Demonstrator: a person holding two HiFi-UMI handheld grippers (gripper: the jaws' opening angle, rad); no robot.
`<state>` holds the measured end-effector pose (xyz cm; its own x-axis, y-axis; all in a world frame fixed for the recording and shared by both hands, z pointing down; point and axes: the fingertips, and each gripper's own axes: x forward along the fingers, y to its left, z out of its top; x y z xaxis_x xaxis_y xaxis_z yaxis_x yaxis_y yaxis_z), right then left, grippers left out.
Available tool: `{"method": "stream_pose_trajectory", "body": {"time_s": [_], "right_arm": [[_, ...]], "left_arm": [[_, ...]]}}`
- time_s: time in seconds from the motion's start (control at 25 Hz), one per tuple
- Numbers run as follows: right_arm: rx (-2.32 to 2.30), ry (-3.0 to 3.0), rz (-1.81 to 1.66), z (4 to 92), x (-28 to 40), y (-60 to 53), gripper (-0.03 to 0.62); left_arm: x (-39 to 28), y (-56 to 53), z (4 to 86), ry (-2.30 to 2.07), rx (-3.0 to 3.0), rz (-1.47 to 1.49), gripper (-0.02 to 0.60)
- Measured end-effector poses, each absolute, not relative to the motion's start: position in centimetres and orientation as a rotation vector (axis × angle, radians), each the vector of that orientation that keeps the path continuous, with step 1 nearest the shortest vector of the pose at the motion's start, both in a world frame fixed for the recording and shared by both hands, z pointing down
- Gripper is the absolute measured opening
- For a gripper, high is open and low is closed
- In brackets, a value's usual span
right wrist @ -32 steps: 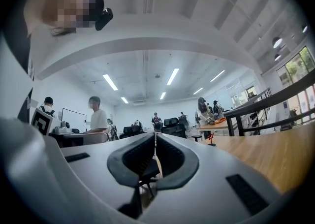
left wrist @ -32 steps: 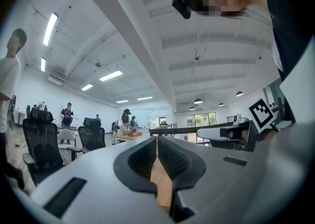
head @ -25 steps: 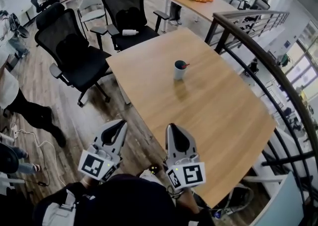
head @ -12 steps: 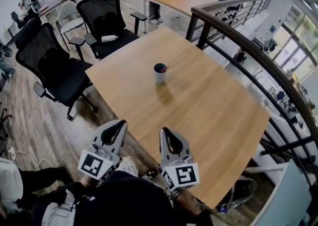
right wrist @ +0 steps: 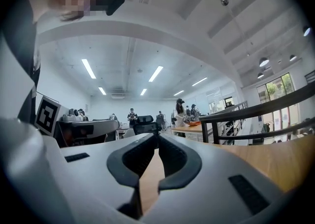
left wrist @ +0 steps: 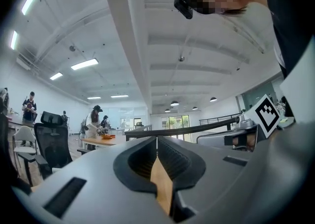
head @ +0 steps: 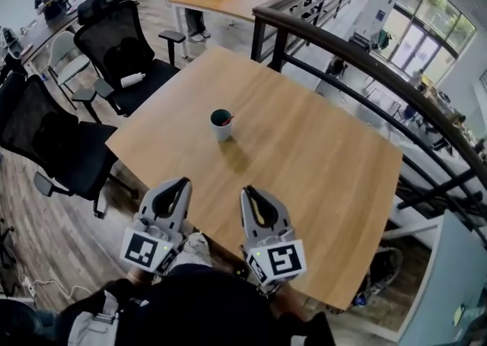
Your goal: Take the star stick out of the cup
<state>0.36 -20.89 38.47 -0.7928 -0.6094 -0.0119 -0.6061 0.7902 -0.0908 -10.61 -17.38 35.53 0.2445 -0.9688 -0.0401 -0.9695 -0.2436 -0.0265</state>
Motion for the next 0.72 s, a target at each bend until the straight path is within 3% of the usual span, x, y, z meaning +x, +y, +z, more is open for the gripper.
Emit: {"method": "stream_pose_trajectory", "body": {"time_s": [0.72], "right_arm": [[-1.320,2.834,-0.200,42.2,-8.6,-31.9,0.023]], "left_arm": [[-20.7,-30.7,37.5,1.686,-2.637,0.072,0.021]]}}
